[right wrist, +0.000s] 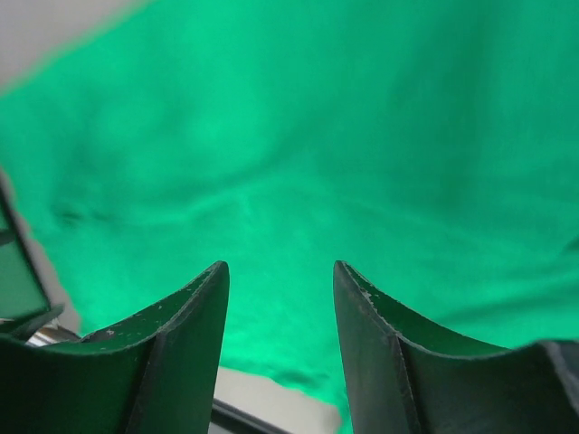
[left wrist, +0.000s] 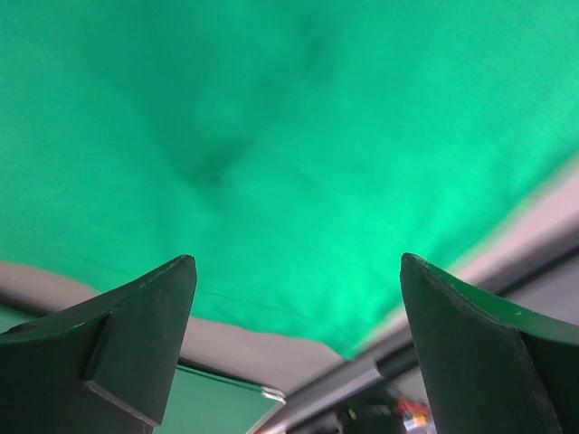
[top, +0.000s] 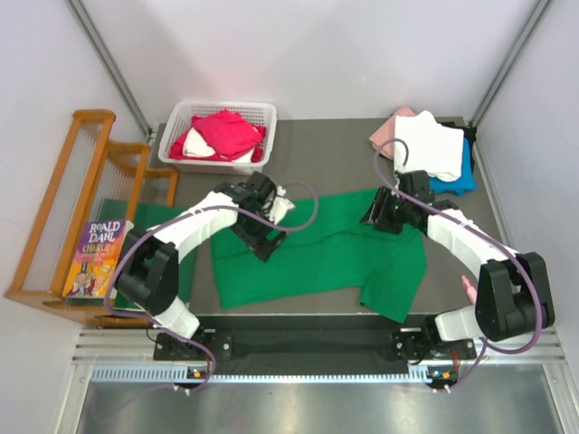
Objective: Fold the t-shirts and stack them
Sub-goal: Fold the tshirt
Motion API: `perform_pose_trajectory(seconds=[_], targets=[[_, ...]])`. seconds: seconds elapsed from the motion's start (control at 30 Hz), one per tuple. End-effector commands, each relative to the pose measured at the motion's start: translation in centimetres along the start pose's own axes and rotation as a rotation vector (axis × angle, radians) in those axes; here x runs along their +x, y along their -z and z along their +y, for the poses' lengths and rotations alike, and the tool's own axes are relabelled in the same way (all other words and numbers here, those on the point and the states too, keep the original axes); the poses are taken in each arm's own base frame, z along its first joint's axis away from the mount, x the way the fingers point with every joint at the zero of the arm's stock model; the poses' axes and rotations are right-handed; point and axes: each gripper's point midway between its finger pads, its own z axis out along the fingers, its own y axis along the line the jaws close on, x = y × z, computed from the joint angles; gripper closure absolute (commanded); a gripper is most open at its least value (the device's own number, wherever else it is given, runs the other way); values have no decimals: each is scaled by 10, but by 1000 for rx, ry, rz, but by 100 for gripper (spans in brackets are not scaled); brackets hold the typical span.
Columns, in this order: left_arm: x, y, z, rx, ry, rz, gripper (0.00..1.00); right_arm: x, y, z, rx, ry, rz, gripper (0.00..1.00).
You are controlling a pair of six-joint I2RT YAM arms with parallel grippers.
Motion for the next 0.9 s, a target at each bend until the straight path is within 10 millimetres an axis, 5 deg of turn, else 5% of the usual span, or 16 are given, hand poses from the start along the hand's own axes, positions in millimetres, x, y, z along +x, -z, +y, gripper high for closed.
perform_pose_trajectory(seconds=[0.0, 0.37, 0.57, 0.87], targets=[[33, 11, -37, 109, -43, 101, 2, 1, 10, 5, -14, 13, -48, 50], [89, 4, -48, 207, -116, 321, 2, -13, -8, 4, 23, 26, -34, 50], [109, -23, -39, 203, -137, 485, 1, -34, -19, 14, 22, 25, -44, 52], [111, -57, -33, 249, -78, 529, 1, -78, -19, 40, 6, 49, -94, 52]])
